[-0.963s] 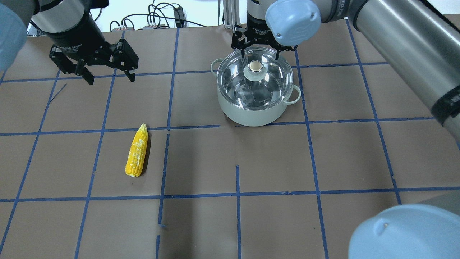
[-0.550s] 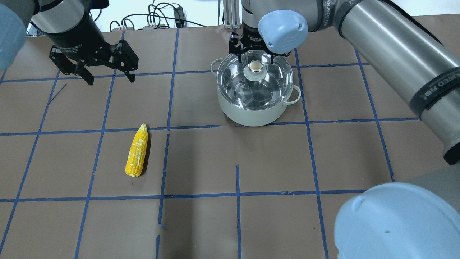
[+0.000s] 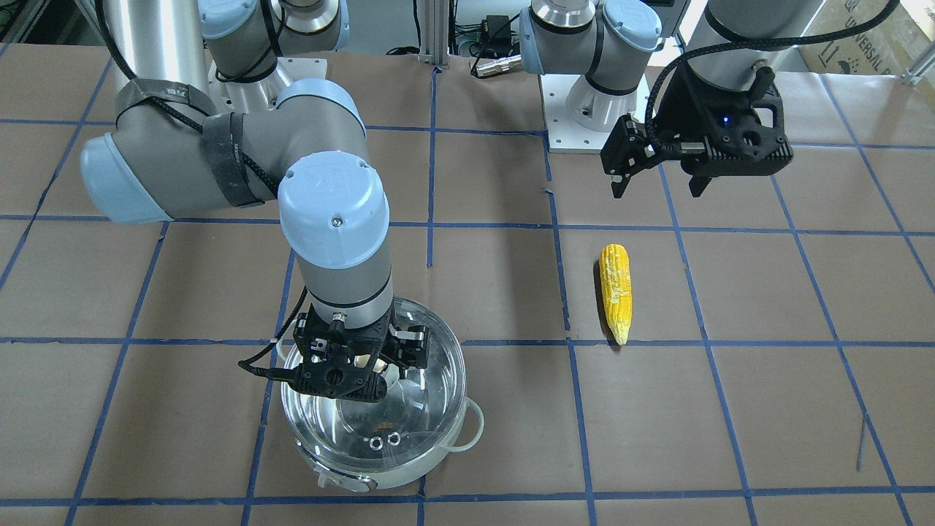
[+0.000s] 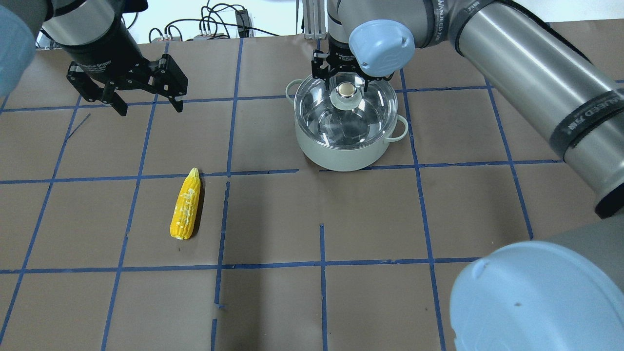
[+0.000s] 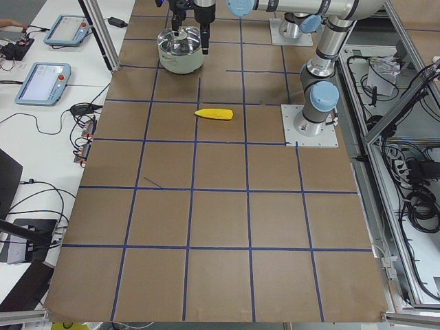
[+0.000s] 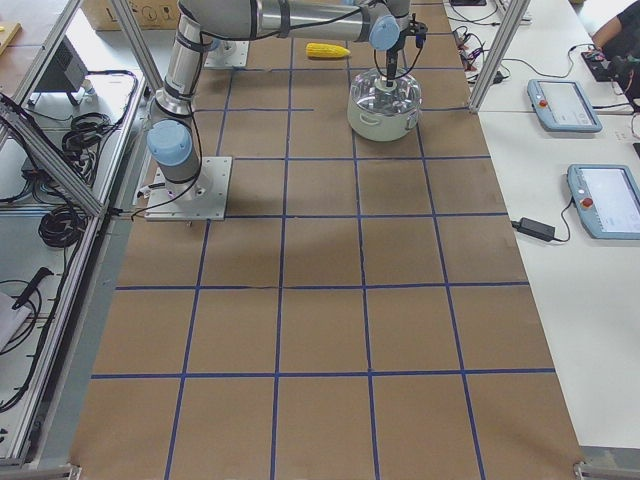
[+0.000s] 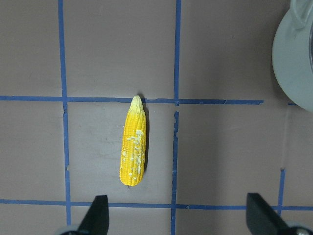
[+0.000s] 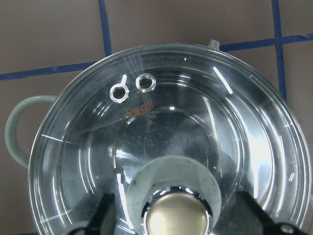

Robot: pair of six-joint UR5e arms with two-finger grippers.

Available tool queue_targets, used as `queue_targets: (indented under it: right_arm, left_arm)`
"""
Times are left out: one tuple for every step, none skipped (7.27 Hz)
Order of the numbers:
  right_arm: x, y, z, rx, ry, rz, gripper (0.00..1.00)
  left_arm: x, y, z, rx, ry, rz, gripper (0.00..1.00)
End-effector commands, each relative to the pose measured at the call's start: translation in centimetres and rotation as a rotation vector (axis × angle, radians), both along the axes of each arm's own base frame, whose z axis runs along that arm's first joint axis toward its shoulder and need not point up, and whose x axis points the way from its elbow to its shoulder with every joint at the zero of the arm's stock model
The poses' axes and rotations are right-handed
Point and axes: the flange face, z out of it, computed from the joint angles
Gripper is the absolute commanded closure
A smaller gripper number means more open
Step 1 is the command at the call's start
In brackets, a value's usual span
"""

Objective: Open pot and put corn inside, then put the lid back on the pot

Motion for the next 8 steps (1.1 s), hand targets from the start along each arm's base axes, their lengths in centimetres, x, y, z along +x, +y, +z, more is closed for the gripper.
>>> queue_targets:
  right_arm:
    - [0.1,-0.1,-0.4,0.007,-0.003,0.000,0.31]
    - [0.0,-0.1,-0.4,0.007,-0.002,0.000,0.35]
    - [0.1,0.0,-0.5,0.010,-0.002,0.002,0.42]
    - [0.0,-0.1,0.0,0.009,0.001,0.001,0.47]
    - [-0.1,-0.1,0.4,0.005,0.002,0.001,0.48]
    - [-0.1,0.1,0.7,0.017,0.003,0.001,0.50]
    - [-0.2,0.4,1.6,0.013,0.001,0.002,0.50]
    - [-0.2,0.7,1.8,0.026,0.004,0.003,0.52]
  left_arm:
    - [0.0,0.0,-0.1,0.002,-0.001,0.000,0.00]
    - [0.0,0.1,0.0,0.001,-0.001,0.000,0.00]
    - [0.0,0.0,-0.1,0.002,-0.001,0.000,0.00]
    - [0.0,0.0,-0.1,0.002,0.000,0.000,0.00]
    - [0.0,0.0,-0.1,0.002,0.000,0.000,0.00]
    - [0.0,0.1,0.0,0.001,-0.001,0.000,0.00]
    - [0.0,0.1,0.0,0.002,-0.001,0.000,0.00]
    - [-0.1,0.1,0.1,-0.001,-0.001,-0.002,0.00]
